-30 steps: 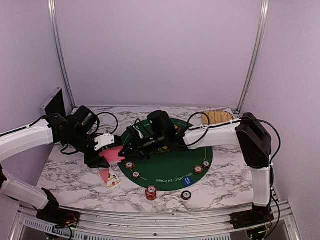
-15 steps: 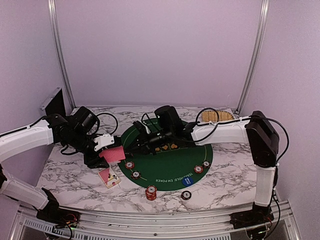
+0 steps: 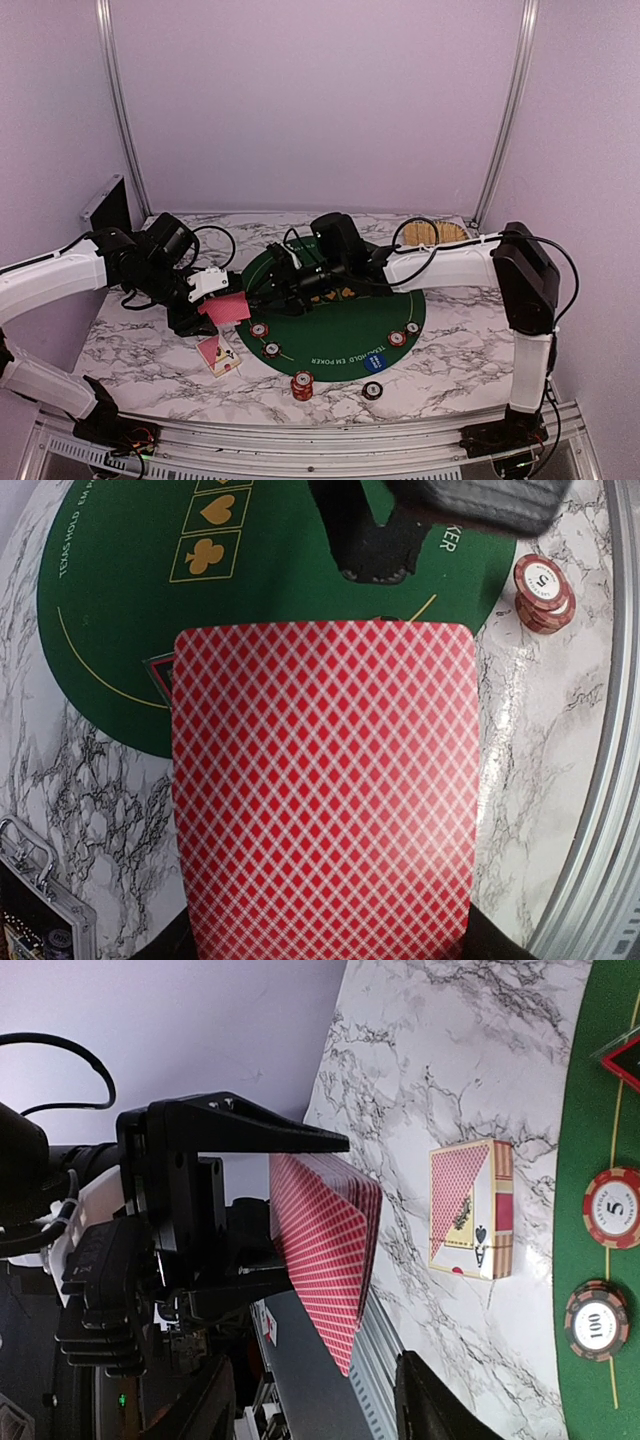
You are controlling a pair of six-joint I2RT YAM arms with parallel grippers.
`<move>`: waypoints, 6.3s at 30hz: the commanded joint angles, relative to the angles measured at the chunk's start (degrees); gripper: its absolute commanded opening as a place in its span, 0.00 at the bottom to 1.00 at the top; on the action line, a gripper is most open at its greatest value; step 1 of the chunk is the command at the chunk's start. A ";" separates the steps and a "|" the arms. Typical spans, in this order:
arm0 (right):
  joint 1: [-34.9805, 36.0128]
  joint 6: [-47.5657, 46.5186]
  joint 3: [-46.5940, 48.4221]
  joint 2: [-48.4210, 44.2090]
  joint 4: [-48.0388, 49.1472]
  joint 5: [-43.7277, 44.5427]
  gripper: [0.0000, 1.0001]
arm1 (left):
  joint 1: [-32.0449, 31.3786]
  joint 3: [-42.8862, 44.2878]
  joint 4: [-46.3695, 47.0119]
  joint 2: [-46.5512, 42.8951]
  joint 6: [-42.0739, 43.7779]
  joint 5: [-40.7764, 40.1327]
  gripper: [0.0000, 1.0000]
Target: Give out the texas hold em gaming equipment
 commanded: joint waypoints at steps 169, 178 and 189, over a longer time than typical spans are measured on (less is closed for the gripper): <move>3.25 6.64 14.25 17.97 8.29 0.31 0.64 | 0.15 3.54 -2.94 0.55 -2.30 2.07 0.00; 2.28 5.27 10.72 15.02 7.65 0.41 0.49 | 0.15 3.41 -2.91 0.61 -2.29 1.67 0.00; 0.71 3.82 5.88 9.95 7.48 0.87 0.38 | 0.15 3.12 -2.93 0.58 -2.22 1.22 0.00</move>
